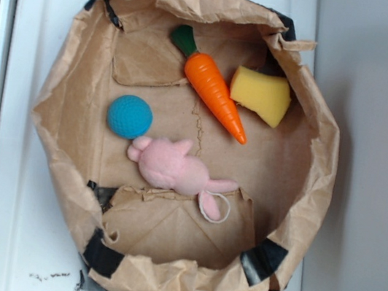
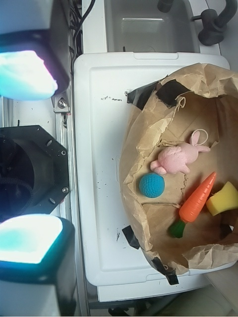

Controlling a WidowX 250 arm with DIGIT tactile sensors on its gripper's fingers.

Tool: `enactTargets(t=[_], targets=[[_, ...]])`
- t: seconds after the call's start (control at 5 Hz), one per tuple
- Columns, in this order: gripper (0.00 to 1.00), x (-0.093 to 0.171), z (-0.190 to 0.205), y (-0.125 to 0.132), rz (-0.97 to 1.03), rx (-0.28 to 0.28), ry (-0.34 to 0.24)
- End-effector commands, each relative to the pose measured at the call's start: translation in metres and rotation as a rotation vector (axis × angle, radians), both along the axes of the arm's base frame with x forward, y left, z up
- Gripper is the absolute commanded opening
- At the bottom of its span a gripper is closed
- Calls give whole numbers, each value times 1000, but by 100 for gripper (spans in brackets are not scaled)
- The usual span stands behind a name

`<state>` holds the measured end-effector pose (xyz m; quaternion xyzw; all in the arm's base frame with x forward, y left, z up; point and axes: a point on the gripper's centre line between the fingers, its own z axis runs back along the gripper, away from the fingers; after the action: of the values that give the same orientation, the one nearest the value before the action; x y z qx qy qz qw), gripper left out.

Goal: Grab the pink bunny.

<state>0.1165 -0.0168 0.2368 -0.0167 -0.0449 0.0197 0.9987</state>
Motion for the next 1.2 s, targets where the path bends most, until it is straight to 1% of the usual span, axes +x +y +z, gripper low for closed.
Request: enactTargets(t=[0.0,0.2,0.4,1.0], targets=[[100,0,0,0,0,0,0],[100,50,-2,-7,27,-37,-3],[100,100,-11,-2,-7,-47,7],[100,100,-11,-2,-7,-47,7]])
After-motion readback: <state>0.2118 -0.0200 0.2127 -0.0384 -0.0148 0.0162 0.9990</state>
